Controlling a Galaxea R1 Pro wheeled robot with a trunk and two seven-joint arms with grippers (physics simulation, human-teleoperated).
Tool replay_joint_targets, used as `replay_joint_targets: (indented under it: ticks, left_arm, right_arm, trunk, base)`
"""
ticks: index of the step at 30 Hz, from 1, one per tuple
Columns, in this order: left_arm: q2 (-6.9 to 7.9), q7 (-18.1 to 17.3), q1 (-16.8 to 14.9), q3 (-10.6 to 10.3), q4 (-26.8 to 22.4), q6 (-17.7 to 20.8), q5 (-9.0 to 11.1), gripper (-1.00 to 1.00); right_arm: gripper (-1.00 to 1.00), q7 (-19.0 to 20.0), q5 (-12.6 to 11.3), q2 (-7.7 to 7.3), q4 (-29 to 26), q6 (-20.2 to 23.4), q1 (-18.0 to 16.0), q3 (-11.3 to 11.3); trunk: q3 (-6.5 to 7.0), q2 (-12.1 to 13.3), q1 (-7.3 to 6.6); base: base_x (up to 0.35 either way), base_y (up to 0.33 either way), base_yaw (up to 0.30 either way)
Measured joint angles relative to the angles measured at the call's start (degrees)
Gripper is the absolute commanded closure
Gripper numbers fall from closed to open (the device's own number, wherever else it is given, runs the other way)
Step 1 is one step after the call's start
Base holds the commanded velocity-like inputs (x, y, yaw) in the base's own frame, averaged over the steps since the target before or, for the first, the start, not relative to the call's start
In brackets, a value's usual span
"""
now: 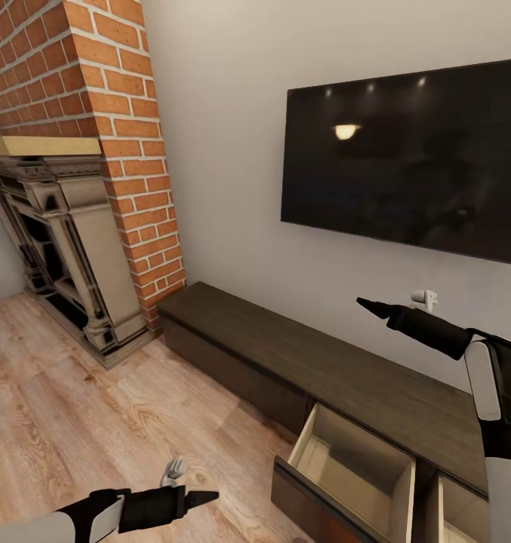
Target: Place each of the two pumpkins and all three candles from the living room inside a cabinet in the living room (use any cabinet), then make sure every cabinet is closed, and position the cauldron so it is next to a table in the living room.
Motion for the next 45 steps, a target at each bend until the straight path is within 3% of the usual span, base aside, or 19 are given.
replay_joint_targets:
  ticks: [4,9,12,17,31,36,40,45]
  left_arm:
    - [0.02,-4.9,0.6,0.0,0.1,-0.2,-0.1,-1.00]
    - [-0.05,-6.2,1.1,0.0,0.2,-0.2,-0.4,-1.00]
    - [-0.07,-5.5,1.5,0.0,0.4,-0.2,-0.4,-1.00]
    - [0.02,-0.3,2.1,0.0,0.6,-0.2,-0.4,-1.00]
    - [-0.16,0.3,2.1,0.3,0.6,-0.2,-0.1,-1.00]
    - [-0.01,0.4,2.1,0.5,0.8,0.1,0.2,-1.00]
    - [-0.53,0.4,2.1,0.5,0.7,0.3,0.0,-1.00]
    - [-1.25,0.3,2.1,0.4,0.8,-0.1,0.0,-1.00]
  right_arm:
    - [-1.00,0.0,0.0,0.03,0.0,0.0,0.0,0.0]
    - [-1.00,-0.1,0.0,0.04,0.0,0.0,0.0,0.0]
    - [-1.00,-0.1,0.0,0.04,0.0,0.0,0.0,0.0]
    - [-1.00,0.0,0.0,-0.04,0.0,0.0,0.0,0.0]
    - [-1.00,0.1,-0.2,0.28,0.1,0.0,0.0,0.0]
    - [-1.00,5.1,-0.2,0.29,0.1,0.3,0.0,0.0]
    - [-1.00,11.7,0.1,0.28,0.1,0.4,0.0,0.0]
    - [-1.00,12.6,0.5,0.30,0.1,0.4,0.0,0.2]
  trunk:
    - [0.00,0.0,0.00]
    - [0.00,0.0,0.00]
    - [0.00,0.0,0.00]
    - [0.00,0.0,0.00]
    - [0.00,0.0,0.00]
    - [-0.71,-1.6,0.87]
    - [-1.43,-3.2,1.75]
    - [-2.33,-5.2,2.85]
  base:
    - [0.000,0.000,0.000]
    - [0.000,0.000,0.000]
    - [0.000,0.000,0.000]
    - [0.000,0.000,0.000]
    - [0.000,0.000,0.000]
    - [0.000,0.000,0.000]
    - [0.000,0.000,0.000]
    - [0.000,0.000,0.000]
